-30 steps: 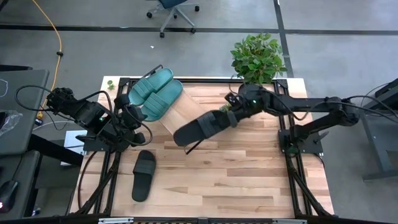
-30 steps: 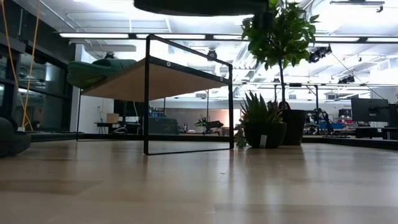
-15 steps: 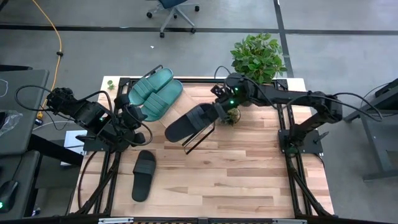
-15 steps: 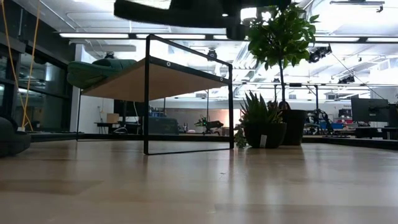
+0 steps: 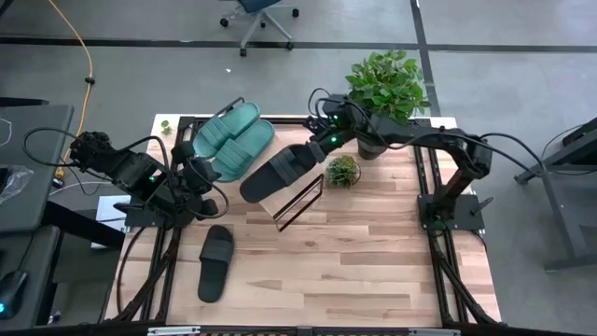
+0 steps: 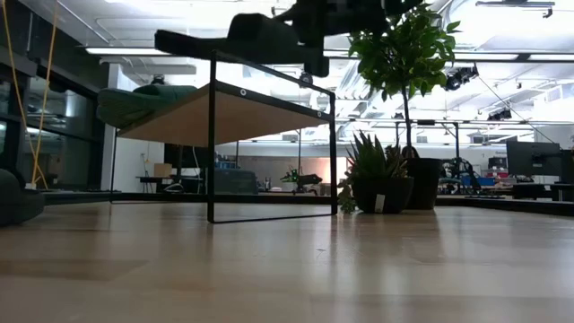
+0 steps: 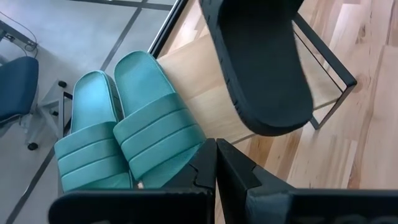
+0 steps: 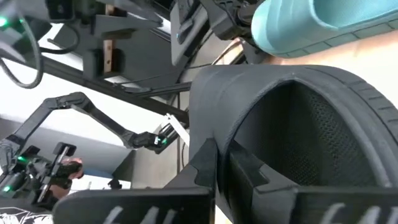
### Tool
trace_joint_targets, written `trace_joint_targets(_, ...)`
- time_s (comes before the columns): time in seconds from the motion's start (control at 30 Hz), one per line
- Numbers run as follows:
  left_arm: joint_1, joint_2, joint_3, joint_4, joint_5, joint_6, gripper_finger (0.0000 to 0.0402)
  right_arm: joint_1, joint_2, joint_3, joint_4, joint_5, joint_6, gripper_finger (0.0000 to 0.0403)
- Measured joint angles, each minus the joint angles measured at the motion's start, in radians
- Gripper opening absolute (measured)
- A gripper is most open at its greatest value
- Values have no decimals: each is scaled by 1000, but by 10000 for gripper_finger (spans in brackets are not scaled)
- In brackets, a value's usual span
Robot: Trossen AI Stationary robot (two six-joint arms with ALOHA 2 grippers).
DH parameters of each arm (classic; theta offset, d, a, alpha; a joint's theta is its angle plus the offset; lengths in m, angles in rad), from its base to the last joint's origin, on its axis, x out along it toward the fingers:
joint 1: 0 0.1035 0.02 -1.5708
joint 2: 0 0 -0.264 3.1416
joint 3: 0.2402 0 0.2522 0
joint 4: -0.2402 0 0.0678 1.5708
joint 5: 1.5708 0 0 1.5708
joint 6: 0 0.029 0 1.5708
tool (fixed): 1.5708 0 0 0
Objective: Pick and place slippers onto the shelf
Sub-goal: Put the right black pair of slippers on the shelf
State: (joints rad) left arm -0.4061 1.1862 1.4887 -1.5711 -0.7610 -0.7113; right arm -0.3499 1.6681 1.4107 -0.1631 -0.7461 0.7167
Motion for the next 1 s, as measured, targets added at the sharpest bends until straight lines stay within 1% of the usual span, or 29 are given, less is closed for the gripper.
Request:
trace_joint_targets(0.1, 0, 0, 0, 0, 1, 0, 1, -23, 23, 9, -2, -17, -10, 2)
trace_joint_targets(0.4, 0, 0, 0, 0, 2, -3, 1, -82, 74, 34, -4, -14, -45, 2)
trace_joint_targets(0.5, 0, 0, 0, 0, 1, -3, 1, -86, 95, 46, -9, -17, -47, 2)
trace_joint_targets(0.67, 0, 0, 0, 0, 1, -4, 1, -85, 131, 68, -11, -68, -48, 2)
trace_joint_targets(0.87, 0, 0, 0, 0, 1, -4, 1, -80, 153, 70, -13, -68, -53, 2)
trace_joint_targets(1.0, 0, 0, 0, 0, 1, -4, 1, -81, 152, 70, -5, -36, -63, 2)
